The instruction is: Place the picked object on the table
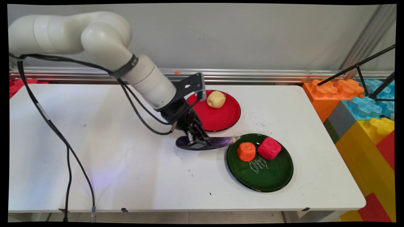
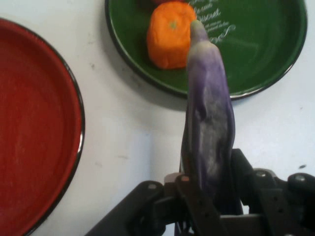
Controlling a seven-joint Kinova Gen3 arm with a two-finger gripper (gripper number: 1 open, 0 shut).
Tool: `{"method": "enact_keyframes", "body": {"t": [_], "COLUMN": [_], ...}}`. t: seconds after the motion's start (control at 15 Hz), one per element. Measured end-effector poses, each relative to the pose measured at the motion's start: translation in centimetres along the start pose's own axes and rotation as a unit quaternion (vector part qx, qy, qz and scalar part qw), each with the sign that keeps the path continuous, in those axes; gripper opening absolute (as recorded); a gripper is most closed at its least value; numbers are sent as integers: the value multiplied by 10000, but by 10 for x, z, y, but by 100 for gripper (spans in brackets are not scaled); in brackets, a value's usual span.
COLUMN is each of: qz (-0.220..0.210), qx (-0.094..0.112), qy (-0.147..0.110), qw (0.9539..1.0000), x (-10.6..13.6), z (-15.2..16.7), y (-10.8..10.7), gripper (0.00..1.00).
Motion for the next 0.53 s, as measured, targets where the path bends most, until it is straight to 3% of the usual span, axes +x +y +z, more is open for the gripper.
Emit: {"method": "enact_keyframes", "body": {"t": [0.53], "qz": [85], "qx": [121], "qy": [-238], "qw": [9996], "x": [-28], "z": [22], "y": [-22], "gripper": [0]}}
